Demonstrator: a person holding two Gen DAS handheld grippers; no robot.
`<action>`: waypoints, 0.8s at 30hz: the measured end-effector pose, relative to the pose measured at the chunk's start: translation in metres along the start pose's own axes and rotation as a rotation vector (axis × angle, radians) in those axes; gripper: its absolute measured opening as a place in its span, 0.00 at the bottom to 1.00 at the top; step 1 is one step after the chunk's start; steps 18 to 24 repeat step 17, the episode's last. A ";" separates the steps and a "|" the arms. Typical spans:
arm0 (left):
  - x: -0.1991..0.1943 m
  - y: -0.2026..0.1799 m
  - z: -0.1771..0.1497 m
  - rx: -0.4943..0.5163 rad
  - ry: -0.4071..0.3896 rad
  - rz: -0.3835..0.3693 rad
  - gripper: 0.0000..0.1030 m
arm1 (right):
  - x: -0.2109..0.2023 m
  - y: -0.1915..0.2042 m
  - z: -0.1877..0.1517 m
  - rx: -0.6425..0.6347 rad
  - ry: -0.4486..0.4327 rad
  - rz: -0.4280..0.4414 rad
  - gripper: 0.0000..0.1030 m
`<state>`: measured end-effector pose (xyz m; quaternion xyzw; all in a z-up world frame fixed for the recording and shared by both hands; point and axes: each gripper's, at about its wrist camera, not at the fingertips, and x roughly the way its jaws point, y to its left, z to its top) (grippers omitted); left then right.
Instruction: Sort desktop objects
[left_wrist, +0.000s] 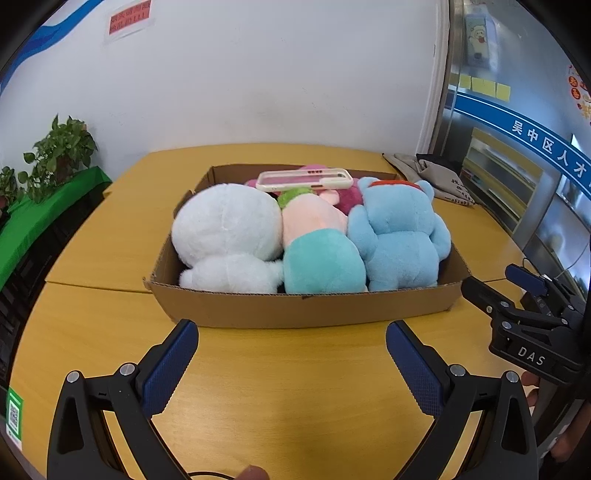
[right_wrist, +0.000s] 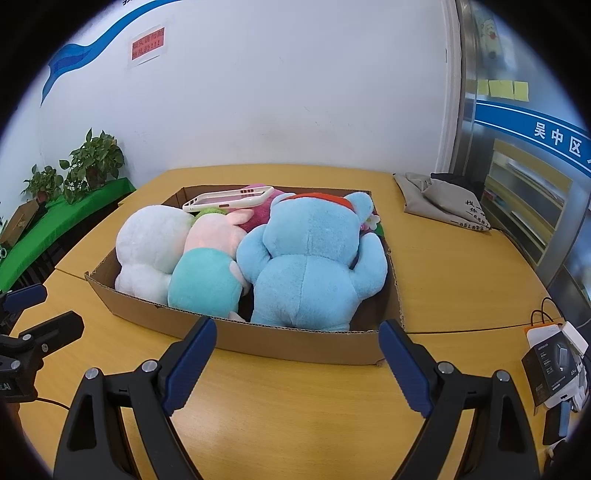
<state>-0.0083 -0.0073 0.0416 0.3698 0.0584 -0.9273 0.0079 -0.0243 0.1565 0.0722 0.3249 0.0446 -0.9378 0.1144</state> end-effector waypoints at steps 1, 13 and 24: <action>0.001 0.000 -0.001 -0.003 0.008 -0.011 1.00 | 0.000 0.000 0.000 0.001 -0.001 -0.002 0.87; 0.005 -0.007 -0.009 0.008 0.038 -0.014 1.00 | 0.004 0.001 -0.001 -0.002 0.009 -0.005 0.87; 0.004 -0.010 -0.010 0.028 0.021 0.005 1.00 | 0.004 0.001 -0.003 -0.003 0.011 -0.006 0.87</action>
